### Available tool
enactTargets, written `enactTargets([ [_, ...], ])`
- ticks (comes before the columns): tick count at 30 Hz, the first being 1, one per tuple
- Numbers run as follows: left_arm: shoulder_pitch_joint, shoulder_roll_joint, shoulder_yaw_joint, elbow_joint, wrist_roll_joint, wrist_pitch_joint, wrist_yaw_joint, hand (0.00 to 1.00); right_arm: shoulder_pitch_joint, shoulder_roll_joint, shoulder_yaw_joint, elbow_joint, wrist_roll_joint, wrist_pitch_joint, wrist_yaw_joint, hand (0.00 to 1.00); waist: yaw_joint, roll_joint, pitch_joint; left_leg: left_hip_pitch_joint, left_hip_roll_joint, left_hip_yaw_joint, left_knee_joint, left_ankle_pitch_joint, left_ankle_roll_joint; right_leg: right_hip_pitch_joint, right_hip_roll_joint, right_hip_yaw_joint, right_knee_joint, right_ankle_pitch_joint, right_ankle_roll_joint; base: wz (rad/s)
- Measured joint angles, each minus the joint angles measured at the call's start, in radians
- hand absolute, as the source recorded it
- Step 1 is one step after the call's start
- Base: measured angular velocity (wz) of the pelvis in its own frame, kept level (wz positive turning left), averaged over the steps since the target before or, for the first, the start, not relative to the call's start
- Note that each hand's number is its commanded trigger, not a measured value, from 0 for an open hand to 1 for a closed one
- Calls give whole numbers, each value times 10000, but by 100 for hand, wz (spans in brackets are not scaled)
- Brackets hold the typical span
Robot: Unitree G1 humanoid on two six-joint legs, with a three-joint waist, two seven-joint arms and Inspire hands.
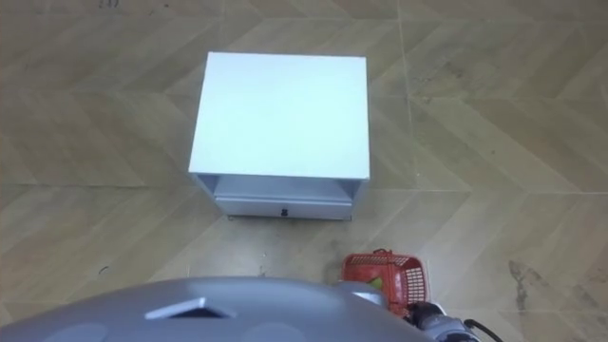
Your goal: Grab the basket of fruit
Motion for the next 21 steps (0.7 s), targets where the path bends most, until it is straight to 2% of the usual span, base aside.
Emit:
enactTargets([
  [10, 129, -160, 201, -2, 120, -13, 132, 0, -14, -16, -91, -6, 139, -11, -7, 0, -6, 21, -11, -46, 1, -33, 4, -1, 0, -39, -29, -58, 18, -9, 8, 1],
  [17, 126, -160, 223, -6, 197, -86, 158, 0, -13, -25, -143, 29, 244, -23, -12, 0, -24, 6, -14, -137, -29, -48, 71, 0, 0, -64, -121, -120, 197, -13, 30, 0],
  [20, 106, -187, 391, 2, 204, -236, 150, 0, -122, -35, -286, 38, 287, -8, -137, 0, -31, -47, -34, -343, -72, 50, 305, -63, 98, -331, -210, -120, 534, -94, 49, -5],
  [21, 79, -189, 391, 4, 203, -254, 125, 0, -119, -44, -327, 37, 352, -11, -269, 0, -41, 2, -6, -425, -103, 100, 403, -91, 139, -433, -276, -147, 720, -159, 72, 5],
])
